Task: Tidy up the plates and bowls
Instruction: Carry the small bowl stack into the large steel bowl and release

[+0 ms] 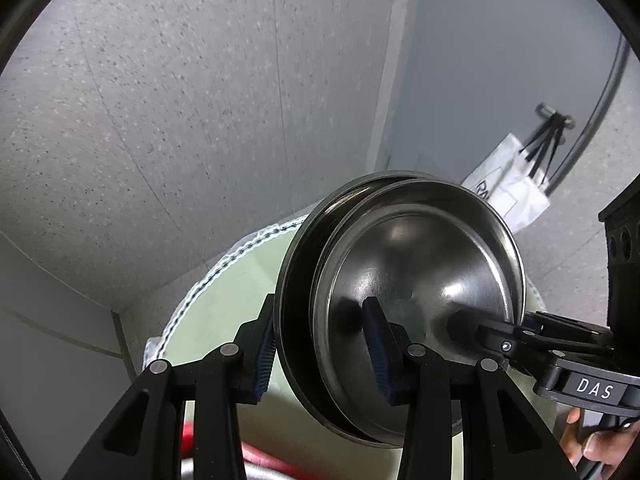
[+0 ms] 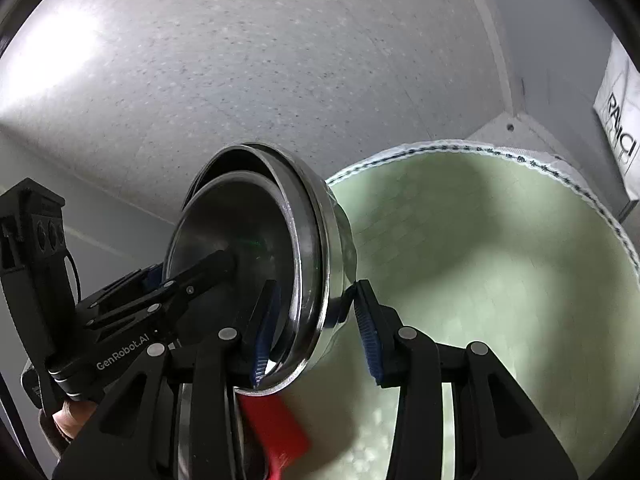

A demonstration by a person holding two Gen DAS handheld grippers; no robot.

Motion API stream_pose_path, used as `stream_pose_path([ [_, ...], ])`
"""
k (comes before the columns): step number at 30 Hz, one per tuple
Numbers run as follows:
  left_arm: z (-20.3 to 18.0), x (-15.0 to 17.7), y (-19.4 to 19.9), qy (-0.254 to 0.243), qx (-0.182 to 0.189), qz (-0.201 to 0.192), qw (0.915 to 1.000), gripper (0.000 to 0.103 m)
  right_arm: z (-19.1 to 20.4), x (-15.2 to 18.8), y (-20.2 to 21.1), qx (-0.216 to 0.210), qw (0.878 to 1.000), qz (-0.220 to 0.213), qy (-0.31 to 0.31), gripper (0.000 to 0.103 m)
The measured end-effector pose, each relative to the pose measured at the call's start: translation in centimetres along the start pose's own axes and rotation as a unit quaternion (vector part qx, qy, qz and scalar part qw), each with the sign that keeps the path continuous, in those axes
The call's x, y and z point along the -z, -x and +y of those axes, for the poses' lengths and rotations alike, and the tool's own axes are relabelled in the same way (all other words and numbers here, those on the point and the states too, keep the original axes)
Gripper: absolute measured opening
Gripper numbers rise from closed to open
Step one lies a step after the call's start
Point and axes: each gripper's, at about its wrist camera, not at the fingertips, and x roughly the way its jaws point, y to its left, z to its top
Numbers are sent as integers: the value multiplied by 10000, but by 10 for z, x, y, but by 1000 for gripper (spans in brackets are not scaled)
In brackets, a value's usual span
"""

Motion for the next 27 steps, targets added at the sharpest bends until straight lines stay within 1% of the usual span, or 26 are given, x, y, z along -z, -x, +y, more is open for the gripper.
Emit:
stream_pose_path([
  [3,10,20,39,-7,109,-297,9995,38,25,18,19,22,9997,-174,140,39],
  [6,19,42,73,-47,167,-497,9986,38,53,42,35,50,9991,-356,225,39],
  [9,40,73,111,-80,213,-681,9974,38,87,71,50,64,9982,-522,295,39],
  [13,62,117,145,-82,235,-771,9967,38,124,102,63,100,9974,-621,363,39],
  [16,87,152,170,-95,187,-761,9969,38,144,123,60,103,9979,-524,372,39],
  [18,98,172,179,-86,162,-700,9974,38,154,133,55,138,9982,-423,400,39],
  [22,112,207,188,-53,75,-505,9987,39,166,159,30,275,9988,-150,385,39],
  [24,119,220,184,-65,44,-369,9993,39,166,168,17,354,9988,21,344,39],
  [27,122,235,165,-93,20,-109,9999,39,162,179,-2,530,9977,295,314,39],
])
